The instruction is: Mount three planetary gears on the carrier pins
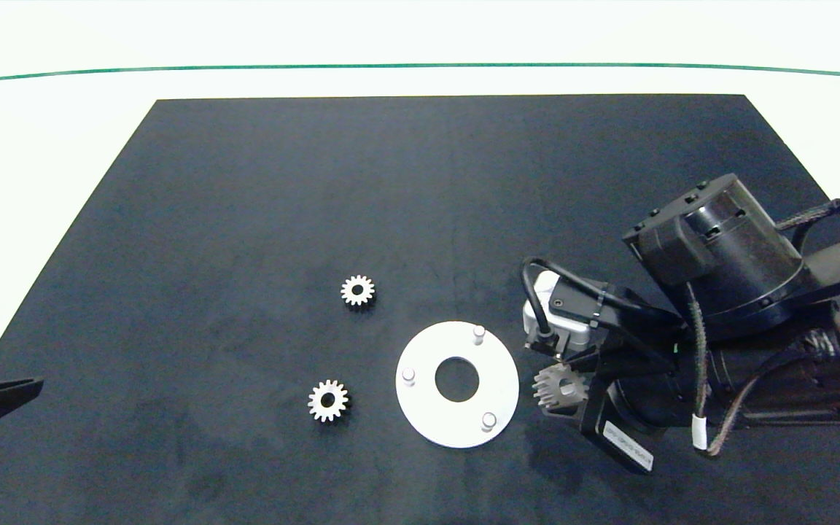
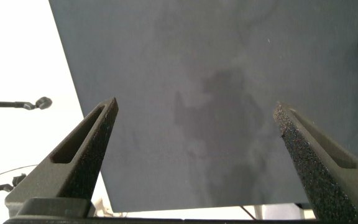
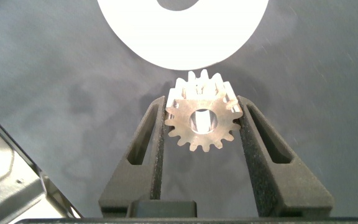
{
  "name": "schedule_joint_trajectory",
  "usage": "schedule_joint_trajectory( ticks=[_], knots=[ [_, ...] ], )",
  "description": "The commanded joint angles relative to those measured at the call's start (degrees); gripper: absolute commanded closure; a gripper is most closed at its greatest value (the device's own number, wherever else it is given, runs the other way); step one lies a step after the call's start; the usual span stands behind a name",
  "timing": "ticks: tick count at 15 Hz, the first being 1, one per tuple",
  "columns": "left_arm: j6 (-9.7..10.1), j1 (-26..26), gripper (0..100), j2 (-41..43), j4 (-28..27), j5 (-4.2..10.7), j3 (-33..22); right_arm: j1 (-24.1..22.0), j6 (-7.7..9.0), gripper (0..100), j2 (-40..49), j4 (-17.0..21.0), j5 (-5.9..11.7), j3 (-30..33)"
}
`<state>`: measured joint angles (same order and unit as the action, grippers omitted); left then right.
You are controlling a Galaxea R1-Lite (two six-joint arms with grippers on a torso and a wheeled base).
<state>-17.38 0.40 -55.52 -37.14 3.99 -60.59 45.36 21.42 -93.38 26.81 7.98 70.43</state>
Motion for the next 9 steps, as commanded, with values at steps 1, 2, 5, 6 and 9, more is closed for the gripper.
schedule_joint_trajectory(
  ticks=[1,2,5,6,9],
  knots=[
    [-0.11,0.1,0,0.8,-0.2,0.06,-0.2,2.0,-0.15,81,-3.8,0.1,0.01,2.0],
    [-0.11,0.1,0,0.8,-0.2,0.06,-0.2,3.4,-0.68,81,-6.1,0.0,0.01,3.7],
    [-0.11,0.5,0,0.8,-0.2,0.06,-0.3,5.8,-0.76,81,-8.7,1.1,0.1,7.5],
    [-0.11,0.5,0,0.8,-0.2,0.06,-0.3,6.3,-1.03,81,-9.0,2.3,0.1,8.4],
    [-0.11,0.5,0,0.9,-0.2,0.06,-0.3,6.8,-1.03,81,-9.8,3.1,0.72,8.9]
  ],
)
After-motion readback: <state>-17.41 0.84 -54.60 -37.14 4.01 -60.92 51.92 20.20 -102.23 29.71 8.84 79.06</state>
